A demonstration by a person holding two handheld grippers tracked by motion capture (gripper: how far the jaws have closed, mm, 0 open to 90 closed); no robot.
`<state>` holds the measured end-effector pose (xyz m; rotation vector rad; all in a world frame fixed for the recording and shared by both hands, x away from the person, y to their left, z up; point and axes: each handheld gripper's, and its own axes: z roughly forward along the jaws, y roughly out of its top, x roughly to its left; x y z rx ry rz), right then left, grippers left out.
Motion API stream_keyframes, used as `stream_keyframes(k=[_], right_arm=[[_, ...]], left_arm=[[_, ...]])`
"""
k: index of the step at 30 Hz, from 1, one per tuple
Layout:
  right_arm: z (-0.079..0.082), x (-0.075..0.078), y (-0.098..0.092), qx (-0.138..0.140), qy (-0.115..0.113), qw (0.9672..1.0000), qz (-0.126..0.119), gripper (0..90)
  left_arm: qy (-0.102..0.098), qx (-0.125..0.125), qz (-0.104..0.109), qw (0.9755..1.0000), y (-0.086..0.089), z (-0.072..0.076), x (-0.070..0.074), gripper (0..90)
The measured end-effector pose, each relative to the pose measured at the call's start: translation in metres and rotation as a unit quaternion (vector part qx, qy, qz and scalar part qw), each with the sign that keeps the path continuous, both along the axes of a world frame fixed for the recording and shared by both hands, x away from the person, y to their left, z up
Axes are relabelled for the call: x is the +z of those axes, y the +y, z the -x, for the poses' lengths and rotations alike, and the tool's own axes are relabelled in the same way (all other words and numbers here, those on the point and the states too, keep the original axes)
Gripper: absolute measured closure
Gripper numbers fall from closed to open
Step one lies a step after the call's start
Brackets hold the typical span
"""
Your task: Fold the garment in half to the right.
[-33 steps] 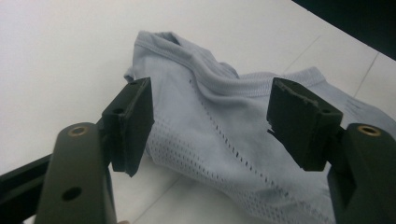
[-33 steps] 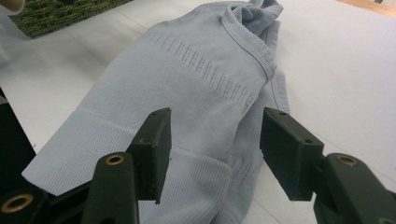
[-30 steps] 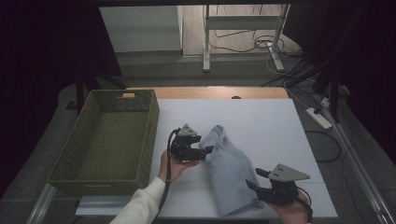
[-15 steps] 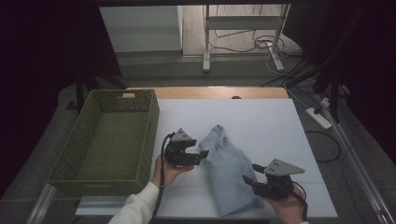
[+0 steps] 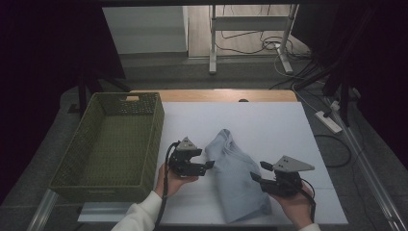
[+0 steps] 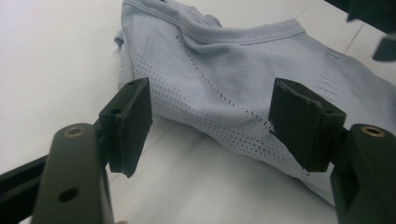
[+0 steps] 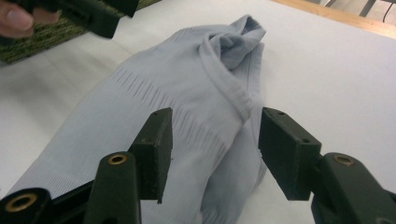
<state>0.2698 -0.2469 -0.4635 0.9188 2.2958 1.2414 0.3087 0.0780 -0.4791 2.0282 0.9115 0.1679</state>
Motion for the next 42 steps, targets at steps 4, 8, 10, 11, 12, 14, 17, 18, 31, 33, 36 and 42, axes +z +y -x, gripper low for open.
stream_keyframes(k=[4, 8, 10, 11, 12, 14, 17, 18, 31, 33, 36, 42], right_arm=[[-0.01, 0.003, 0.003, -0.004, 0.003, 1.0, -0.002, 45.1], [-0.022, 0.004, 0.007, -0.004, 0.009, 1.0, 0.003, 45.1], [-0.027, 0.004, 0.01, -0.004, 0.008, 0.9999, 0.007, 45.1], [-0.03, 0.004, 0.012, -0.003, 0.007, 0.9999, 0.009, 45.1], [-0.033, 0.004, 0.015, -0.003, 0.006, 0.9999, 0.011, 45.1], [-0.037, 0.004, 0.019, 0.001, 0.005, 0.9999, 0.016, 45.1], [-0.045, 0.004, 0.027, 0.006, 0.004, 0.9996, 0.027, 45.1], [-0.047, 0.003, 0.029, 0.008, 0.006, 0.9995, 0.029, 45.1], [-0.078, 0.004, 0.069, 0.026, 0.007, 0.999, 0.036, 45.2], [-0.084, 0.006, 0.074, 0.025, 0.001, 0.9986, 0.048, 45.1], [-0.097, 0.008, 0.082, 0.026, -0.004, 0.9985, 0.048, 45.1], [-0.127, 0.008, 0.096, 0.024, 0.005, 0.999, 0.039, 45.1]], left_arm=[[0.0, -0.001, 0.001, 1.0, 0.002, 0.001, 0.0, 30.4], [0.003, 0.002, 0.005, 1.0, 0.004, 0.001, -0.001, 30.3], [0.003, 0.002, 0.005, 1.0, 0.005, 0.001, 0.0, 30.3], [0.003, 0.003, 0.006, 1.0, 0.006, 0.001, 0.0, 30.3], [0.004, 0.003, 0.007, 1.0, 0.006, 0.002, 0.0, 30.3], [0.004, 0.002, 0.005, 1.0, 0.006, 0.002, -0.001, 30.3], [0.005, 0.006, 0.009, 0.9999, 0.006, 0.001, -0.001, 30.2], [0.005, 0.005, 0.009, 0.9999, 0.006, 0.001, -0.001, 30.2], [0.005, -0.001, 0.003, 1.0, 0.007, 0.0, -0.002, 30.1], [0.005, -0.001, 0.003, 1.0, 0.007, 0.0, -0.002, 30.1], [0.003, -0.002, -0.002, 1.0, 0.008, -0.002, -0.003, 30.1], [0.007, 0.003, -0.002, 1.0, 0.008, -0.003, -0.005, 30.0]])
